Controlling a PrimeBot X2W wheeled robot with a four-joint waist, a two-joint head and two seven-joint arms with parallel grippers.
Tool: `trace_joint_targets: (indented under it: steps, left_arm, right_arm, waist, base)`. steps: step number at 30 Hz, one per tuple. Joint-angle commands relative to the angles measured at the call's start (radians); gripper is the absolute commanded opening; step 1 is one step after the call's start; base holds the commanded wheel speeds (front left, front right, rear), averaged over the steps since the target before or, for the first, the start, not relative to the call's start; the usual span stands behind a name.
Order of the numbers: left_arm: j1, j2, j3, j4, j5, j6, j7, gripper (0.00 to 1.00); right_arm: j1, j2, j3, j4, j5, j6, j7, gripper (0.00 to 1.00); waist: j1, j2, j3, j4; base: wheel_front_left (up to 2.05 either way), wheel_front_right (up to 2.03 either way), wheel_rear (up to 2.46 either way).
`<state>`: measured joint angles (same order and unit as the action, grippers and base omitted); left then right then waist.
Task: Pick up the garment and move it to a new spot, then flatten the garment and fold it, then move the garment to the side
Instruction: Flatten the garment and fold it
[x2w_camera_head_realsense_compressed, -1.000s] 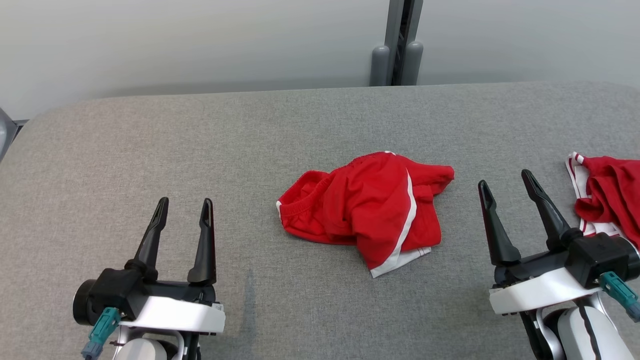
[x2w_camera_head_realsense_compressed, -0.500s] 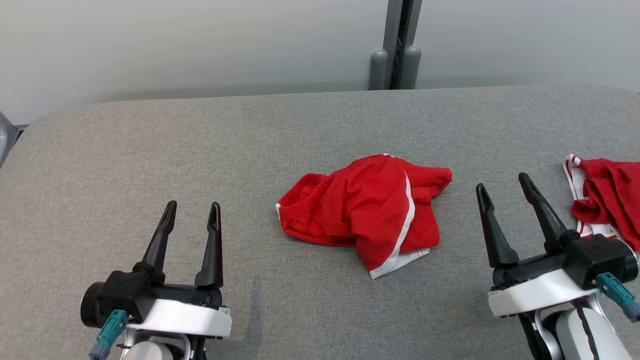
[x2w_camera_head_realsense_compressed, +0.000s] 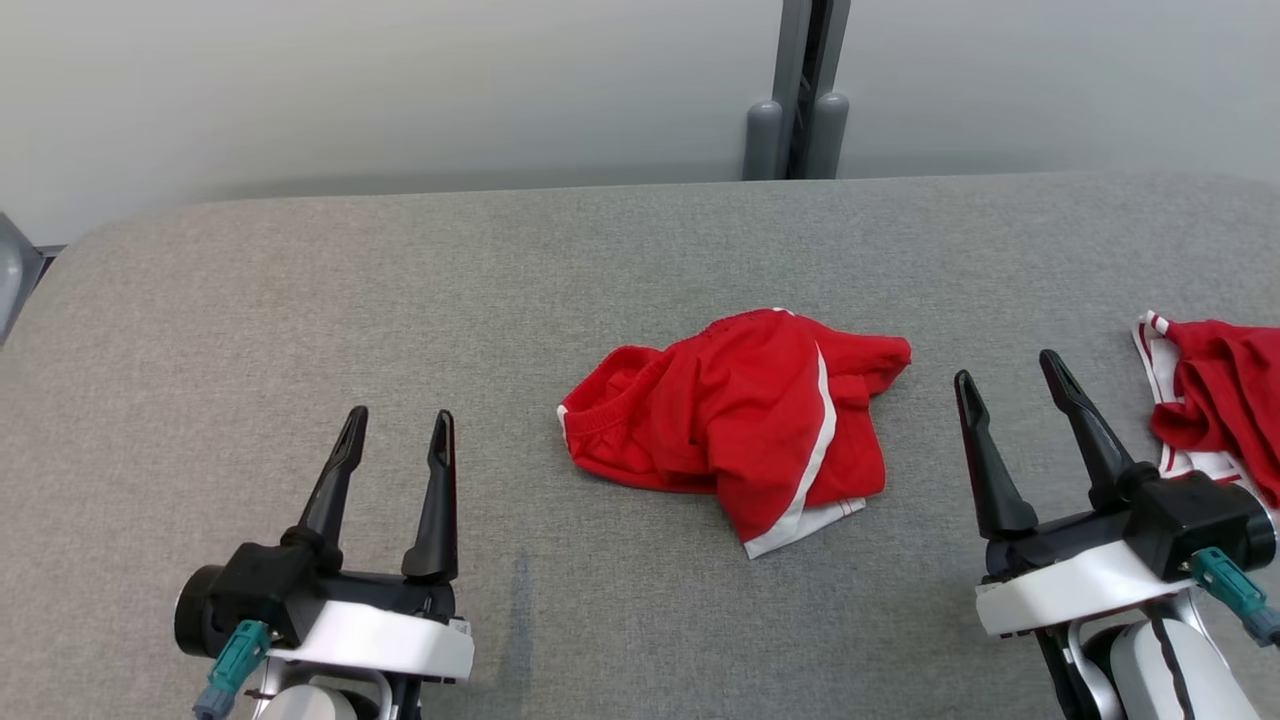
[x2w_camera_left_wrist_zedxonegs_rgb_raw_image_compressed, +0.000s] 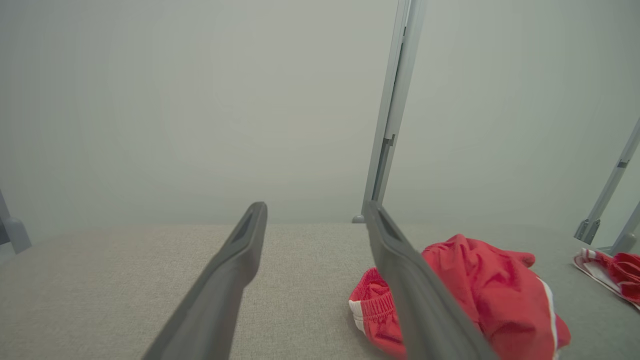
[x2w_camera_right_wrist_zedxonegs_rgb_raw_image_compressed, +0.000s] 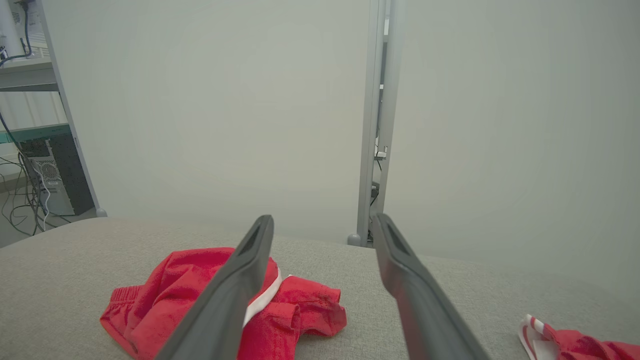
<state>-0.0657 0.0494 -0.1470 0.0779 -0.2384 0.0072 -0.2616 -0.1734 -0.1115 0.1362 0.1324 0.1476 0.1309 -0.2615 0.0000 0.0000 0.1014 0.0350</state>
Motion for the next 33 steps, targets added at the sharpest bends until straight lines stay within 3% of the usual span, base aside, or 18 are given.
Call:
trace_joint_targets:
  steps: [1, 5, 15, 28, 29, 30, 33]
  left_arm:
    - [-0.001, 0.003, -0.003, 0.003, -0.004, 0.001, -0.004, 1.00]
    - [-0.015, 0.003, -0.025, 0.011, -0.002, -0.003, -0.004, 1.00]
    - [-0.023, 0.003, -0.043, 0.017, -0.008, 0.008, -0.004, 1.00]
    - [-0.039, 0.003, -0.076, 0.019, -0.016, 0.024, -0.004, 1.00]
    - [-0.037, 0.003, -0.072, 0.018, -0.029, 0.027, -0.004, 1.00]
    - [-0.036, 0.003, -0.069, 0.016, -0.040, 0.028, -0.004, 1.00]
    - [-0.040, 0.003, -0.069, 0.014, -0.049, 0.029, -0.004, 1.00]
  right_arm:
    - [0.008, -0.010, 0.006, 0.002, -0.002, 0.000, -0.005, 1.00]
    - [-0.019, -0.025, 0.017, 0.029, 0.001, 0.000, -0.005, 1.00]
    - [-0.158, -0.072, 0.143, 0.242, 0.055, 0.000, 0.015, 1.00]
    - [-0.308, -0.096, 0.199, 0.483, 0.150, 0.000, 0.133, 1.00]
    - [-0.311, -0.096, 0.199, 0.493, 0.161, 0.000, 0.142, 0.43]
    - [-0.316, -0.098, 0.206, 0.501, 0.170, 0.000, 0.148, 0.00]
    - [-0.323, -0.106, 0.227, 0.517, 0.193, 0.000, 0.158, 0.00]
  waist:
    - [0.0000, 0.0000, 0.002, 0.009]
    - [0.0000, 0.0000, 0.007, 0.040]
    - [0.0000, 0.0000, 0.038, 0.113]
    - [0.0000, 0.0000, 0.077, 0.198]
    - [0.0000, 0.0000, 0.077, 0.200]
    - [0.0000, 0.0000, 0.077, 0.203]
    - [0.0000, 0.0000, 0.075, 0.206]
  base:
    - [0.00, 0.00, 0.00]
    - [0.00, 0.00, 0.00]
    - [0.00, 0.00, 0.00]
    - [0.00, 0.00, 0.00]
    - [0.00, 0.00, 0.00]
    - [0.00, 0.00, 0.00]
    - [0.00, 0.00, 0.00]
